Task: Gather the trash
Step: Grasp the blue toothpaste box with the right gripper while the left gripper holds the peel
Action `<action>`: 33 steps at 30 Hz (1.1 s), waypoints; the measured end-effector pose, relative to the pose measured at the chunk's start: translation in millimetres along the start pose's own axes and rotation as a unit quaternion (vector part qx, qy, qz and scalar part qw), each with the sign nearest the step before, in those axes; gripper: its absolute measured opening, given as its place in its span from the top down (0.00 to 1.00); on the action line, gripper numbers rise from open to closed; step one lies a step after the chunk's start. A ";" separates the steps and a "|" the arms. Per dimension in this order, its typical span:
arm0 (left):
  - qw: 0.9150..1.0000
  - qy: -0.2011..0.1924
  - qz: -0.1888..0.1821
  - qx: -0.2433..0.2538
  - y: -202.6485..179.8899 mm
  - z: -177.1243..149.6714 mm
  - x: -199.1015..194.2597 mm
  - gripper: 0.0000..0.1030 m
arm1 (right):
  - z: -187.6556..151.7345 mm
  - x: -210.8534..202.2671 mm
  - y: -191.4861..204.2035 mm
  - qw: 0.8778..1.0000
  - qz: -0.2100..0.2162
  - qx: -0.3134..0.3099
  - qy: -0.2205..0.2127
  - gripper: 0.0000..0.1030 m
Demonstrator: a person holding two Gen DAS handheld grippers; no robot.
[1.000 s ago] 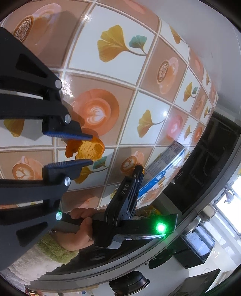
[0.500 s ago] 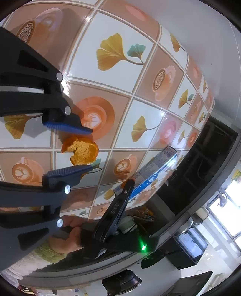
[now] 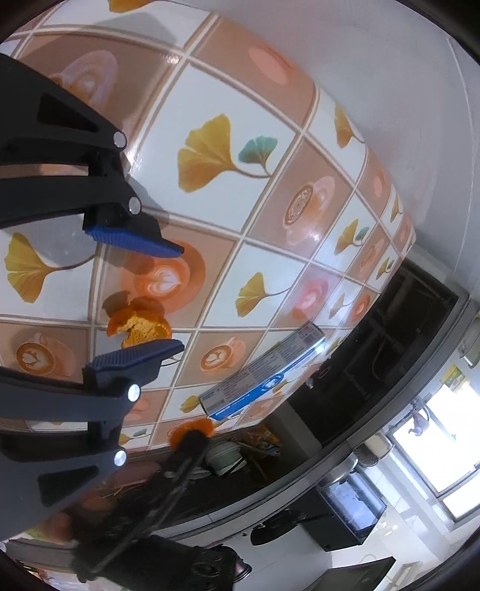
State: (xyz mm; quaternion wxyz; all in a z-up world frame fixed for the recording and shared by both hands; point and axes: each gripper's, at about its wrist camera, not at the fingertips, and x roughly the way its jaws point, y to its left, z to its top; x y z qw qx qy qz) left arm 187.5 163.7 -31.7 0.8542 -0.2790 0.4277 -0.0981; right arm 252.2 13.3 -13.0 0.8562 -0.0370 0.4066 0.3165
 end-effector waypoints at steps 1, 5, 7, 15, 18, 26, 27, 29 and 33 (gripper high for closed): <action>1.000 -0.001 0.001 -0.001 0.8 0.3 -1.0 0.56 | -1.5 2.2 4.5 1.000 0.004 -0.002 0.003 0.99; 1.000 -0.005 0.006 -0.005 5.8 1.0 -5.2 0.55 | -4.7 14.1 19.1 1.000 0.022 -0.011 0.015 0.99; 1.000 -0.007 0.008 -0.008 8.0 1.1 -6.3 0.54 | -6.0 19.9 23.1 0.999 0.030 -0.012 0.022 0.99; 1.000 -0.003 0.010 -0.016 14.8 0.5 -5.7 0.53 | -13.9 29.9 21.3 0.997 0.066 0.019 0.047 0.62; 1.000 -0.002 0.009 -0.016 14.9 0.0 -5.1 0.53 | -10.2 16.6 12.7 0.995 0.080 0.042 0.029 0.61; 1.000 0.017 -0.013 -0.014 9.4 -3.0 2.0 0.53 | -5.9 -9.9 -17.1 0.993 0.074 0.088 -0.005 0.61; 1.000 0.020 -0.018 -0.013 8.4 -3.2 3.0 0.53 | -6.2 -13.3 -23.8 0.993 0.067 0.095 -0.009 0.61; 0.999 0.029 -0.028 -0.011 5.8 -4.3 6.0 0.53 | -6.3 -19.7 -35.5 0.993 0.057 0.105 -0.015 0.61; 0.997 0.055 -0.049 0.006 -3.3 -7.2 16.0 0.53 | -0.1 -32.5 -59.2 0.992 0.020 0.118 -0.033 0.46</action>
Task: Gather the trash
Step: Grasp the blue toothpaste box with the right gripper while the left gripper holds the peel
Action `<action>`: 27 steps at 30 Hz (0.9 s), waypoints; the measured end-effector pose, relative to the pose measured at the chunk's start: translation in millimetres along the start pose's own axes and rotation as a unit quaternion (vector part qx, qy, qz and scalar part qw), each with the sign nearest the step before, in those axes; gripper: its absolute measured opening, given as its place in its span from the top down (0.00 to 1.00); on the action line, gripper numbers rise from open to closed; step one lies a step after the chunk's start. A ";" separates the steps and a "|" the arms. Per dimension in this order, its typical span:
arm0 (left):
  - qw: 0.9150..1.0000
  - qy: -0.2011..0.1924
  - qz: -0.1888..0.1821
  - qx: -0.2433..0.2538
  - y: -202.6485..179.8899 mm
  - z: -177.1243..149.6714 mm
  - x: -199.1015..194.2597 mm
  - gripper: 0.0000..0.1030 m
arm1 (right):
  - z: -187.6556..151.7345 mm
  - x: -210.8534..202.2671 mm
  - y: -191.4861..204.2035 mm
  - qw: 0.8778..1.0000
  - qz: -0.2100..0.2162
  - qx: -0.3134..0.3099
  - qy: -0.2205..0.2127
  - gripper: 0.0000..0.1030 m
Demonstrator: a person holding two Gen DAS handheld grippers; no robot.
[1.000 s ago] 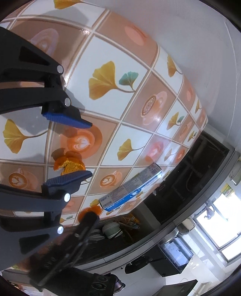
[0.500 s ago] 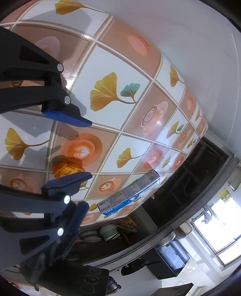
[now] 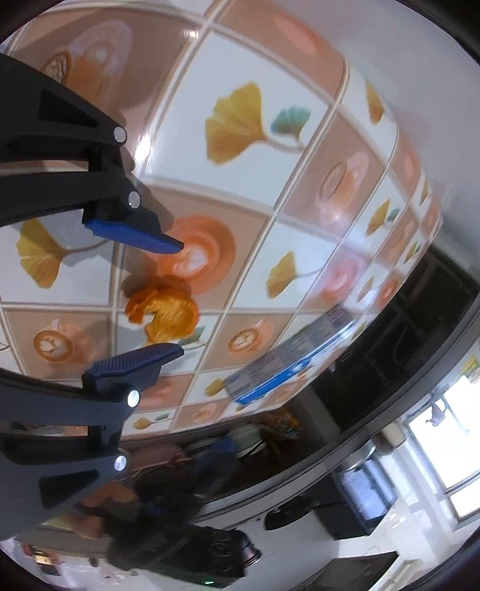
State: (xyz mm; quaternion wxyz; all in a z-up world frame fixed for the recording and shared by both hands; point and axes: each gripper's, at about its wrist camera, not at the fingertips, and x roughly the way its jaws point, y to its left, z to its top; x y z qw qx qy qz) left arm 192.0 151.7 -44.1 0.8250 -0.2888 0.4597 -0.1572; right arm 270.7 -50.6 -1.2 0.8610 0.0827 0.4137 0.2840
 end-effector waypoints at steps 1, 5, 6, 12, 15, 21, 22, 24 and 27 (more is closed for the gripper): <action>1.000 0.003 -0.001 0.006 -2.4 -0.8 2.1 0.53 | 6.2 -3.6 -6.1 1.000 -0.012 0.002 -0.009 0.42; 1.000 0.014 0.002 0.026 -12.3 -3.9 12.2 0.53 | 31.6 3.8 -21.2 0.999 -0.042 -0.019 -0.001 0.28; 0.999 0.017 0.007 0.031 -14.2 -4.2 14.2 0.54 | 35.8 9.2 -23.1 0.998 -0.049 -0.028 0.006 0.27; 0.997 0.025 0.032 0.062 -23.6 -4.2 21.5 0.66 | 65.6 67.2 -41.8 0.985 -0.107 -0.098 0.094 0.21; 0.995 0.029 0.046 0.082 -28.3 -5.2 25.1 0.70 | 71.9 95.8 -55.8 0.979 -0.116 -0.101 0.136 0.21; 0.991 0.041 0.063 0.107 -31.7 -5.3 33.0 0.76 | 73.8 124.5 -73.6 0.976 -0.114 -0.084 0.164 0.28; 0.991 0.041 0.065 0.110 -31.4 -5.1 33.7 0.77 | 73.6 125.3 -75.2 0.977 -0.109 -0.078 0.165 0.31; 0.990 0.041 0.069 0.113 -30.6 -4.8 34.1 0.79 | 72.3 124.4 -76.8 0.978 -0.107 -0.073 0.163 0.41; 0.990 0.043 0.075 0.112 -29.0 -4.1 35.5 0.83 | 69.2 120.8 -78.9 0.978 -0.108 -0.068 0.164 0.52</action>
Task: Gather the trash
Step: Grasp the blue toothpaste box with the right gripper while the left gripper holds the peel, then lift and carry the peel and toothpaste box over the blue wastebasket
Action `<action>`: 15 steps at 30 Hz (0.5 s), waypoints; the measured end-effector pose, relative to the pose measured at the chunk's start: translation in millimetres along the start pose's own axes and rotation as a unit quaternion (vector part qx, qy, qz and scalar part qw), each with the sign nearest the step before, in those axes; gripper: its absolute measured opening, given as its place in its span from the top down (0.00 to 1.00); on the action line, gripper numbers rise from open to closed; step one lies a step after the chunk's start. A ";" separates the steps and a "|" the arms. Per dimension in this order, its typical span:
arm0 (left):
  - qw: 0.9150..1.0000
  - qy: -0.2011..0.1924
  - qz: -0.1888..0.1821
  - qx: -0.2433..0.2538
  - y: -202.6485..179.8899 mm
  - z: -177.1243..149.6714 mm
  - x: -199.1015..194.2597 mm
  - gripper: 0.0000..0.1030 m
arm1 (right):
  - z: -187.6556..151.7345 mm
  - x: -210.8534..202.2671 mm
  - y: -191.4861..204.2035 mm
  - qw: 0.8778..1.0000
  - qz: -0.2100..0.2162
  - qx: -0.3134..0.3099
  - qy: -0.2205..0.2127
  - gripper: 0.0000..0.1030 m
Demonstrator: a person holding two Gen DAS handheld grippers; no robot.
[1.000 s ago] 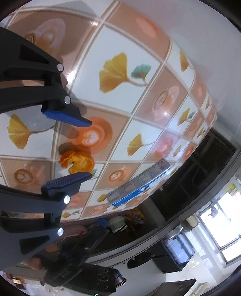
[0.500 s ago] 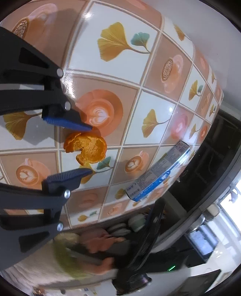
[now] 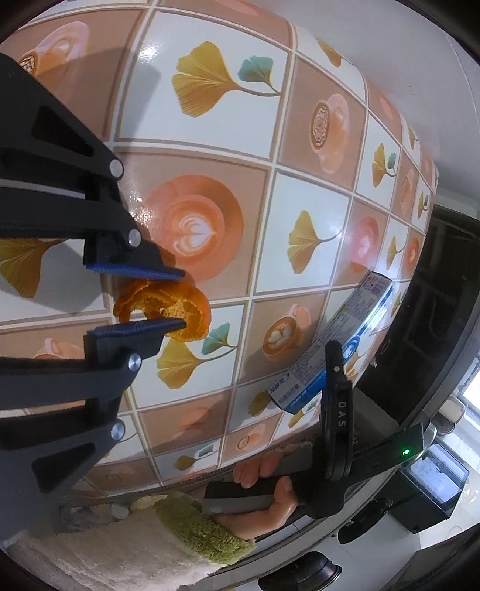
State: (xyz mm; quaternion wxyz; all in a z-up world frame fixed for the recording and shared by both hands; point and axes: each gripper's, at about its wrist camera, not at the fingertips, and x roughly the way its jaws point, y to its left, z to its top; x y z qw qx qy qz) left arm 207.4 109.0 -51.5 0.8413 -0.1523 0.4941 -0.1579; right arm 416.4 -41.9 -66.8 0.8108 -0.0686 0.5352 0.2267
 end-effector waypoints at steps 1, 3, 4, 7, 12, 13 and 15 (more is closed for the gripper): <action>1.000 0.000 0.002 0.000 -0.4 0.2 0.0 0.84 | -2.0 -1.8 -1.5 1.000 0.001 0.006 -0.001 0.52; 1.000 -0.001 0.008 0.002 -1.4 0.7 0.5 0.86 | -6.5 -5.8 -2.0 1.000 0.001 0.013 -0.001 0.52; 1.000 -0.003 0.010 0.002 -1.7 1.4 1.0 0.87 | -9.6 -7.8 -2.4 1.000 0.001 0.016 -0.002 0.52; 1.000 -0.006 0.017 0.002 -2.7 0.3 1.0 0.91 | -21.5 -14.4 -4.9 0.999 0.006 0.037 -0.001 0.53; 1.000 0.000 0.013 0.003 -6.2 -8.8 -1.5 0.93 | -70.7 -39.3 -7.1 0.997 0.008 0.072 0.001 0.53; 1.000 0.003 0.011 0.005 -7.9 -12.3 -2.5 0.93 | -81.5 -44.6 -5.4 0.997 0.006 0.071 0.001 0.53; 1.000 0.008 0.007 0.009 -11.2 -18.6 -4.2 0.93 | -106.1 -55.7 -0.6 0.998 0.002 0.068 0.006 0.53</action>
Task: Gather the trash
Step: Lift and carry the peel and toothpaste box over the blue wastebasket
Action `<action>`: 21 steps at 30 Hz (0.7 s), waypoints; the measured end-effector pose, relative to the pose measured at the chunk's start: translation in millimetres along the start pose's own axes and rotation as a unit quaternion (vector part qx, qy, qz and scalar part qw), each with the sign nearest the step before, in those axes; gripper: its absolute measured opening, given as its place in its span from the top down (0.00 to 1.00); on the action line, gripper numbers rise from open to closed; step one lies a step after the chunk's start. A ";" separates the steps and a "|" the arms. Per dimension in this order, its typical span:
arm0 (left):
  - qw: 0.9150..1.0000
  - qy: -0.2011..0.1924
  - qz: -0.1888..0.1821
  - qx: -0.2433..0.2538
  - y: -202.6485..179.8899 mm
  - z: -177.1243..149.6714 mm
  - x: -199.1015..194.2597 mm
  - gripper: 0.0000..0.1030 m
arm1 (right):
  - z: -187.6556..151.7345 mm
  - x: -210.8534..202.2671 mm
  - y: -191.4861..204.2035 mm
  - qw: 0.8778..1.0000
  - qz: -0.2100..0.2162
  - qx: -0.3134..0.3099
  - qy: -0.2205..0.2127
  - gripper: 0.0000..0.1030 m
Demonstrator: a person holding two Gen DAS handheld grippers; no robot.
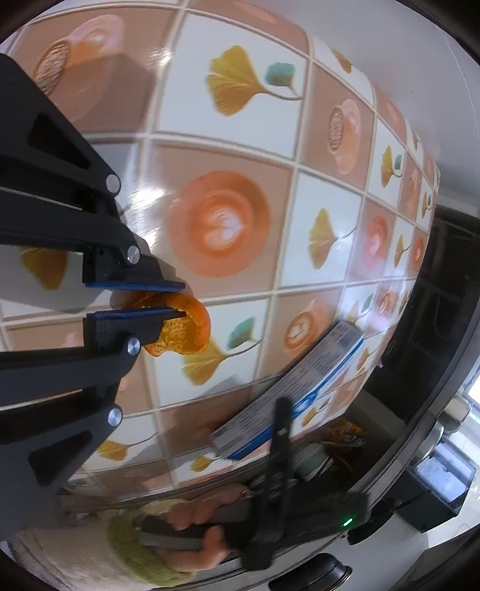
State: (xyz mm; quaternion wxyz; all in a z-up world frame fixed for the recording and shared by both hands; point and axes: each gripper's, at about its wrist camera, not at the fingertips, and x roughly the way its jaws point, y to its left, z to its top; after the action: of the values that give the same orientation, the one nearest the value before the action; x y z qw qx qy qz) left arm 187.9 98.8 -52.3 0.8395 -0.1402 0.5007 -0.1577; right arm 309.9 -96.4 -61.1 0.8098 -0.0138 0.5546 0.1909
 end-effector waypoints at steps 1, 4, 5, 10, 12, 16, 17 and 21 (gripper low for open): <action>1.000 0.003 -0.002 0.003 -2.1 -3.4 -1.0 0.93 | -7.7 -3.2 0.8 1.000 -0.001 0.001 0.002 0.53; 1.000 0.013 -0.010 0.016 -10.0 -15.9 -4.6 0.93 | -45.4 -22.7 1.4 1.000 0.002 0.012 0.004 0.53; 1.000 0.018 -0.013 0.019 -12.3 -20.9 -5.5 0.93 | -57.7 -28.6 2.0 1.000 0.004 0.018 0.005 0.53; 0.999 0.037 -0.030 0.022 -21.8 -44.5 -12.9 0.93 | -103.4 -44.6 8.5 0.999 0.002 0.030 0.013 0.53; 0.998 0.041 -0.034 0.025 -25.7 -52.5 -15.4 0.93 | -115.2 -49.5 10.7 0.999 0.002 0.037 0.012 0.53; 0.997 0.048 -0.041 0.034 -33.2 -60.3 -16.1 0.93 | -131.8 -56.2 13.8 0.999 0.002 0.046 0.009 0.52; 0.997 0.050 -0.039 0.039 -35.0 -59.9 -14.9 0.93 | -133.5 -56.9 15.2 0.999 -0.001 0.048 0.006 0.52; 0.997 0.054 -0.033 0.048 -37.1 -60.3 -14.2 0.93 | -133.8 -54.4 17.5 0.998 0.006 0.059 -0.004 0.50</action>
State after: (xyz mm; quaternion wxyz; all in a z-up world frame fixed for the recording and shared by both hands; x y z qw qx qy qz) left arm 123.5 66.0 -54.0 0.8110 -0.1076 0.5326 -0.2169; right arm 167.8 -127.5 -60.0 0.8102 0.0383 0.5619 0.1625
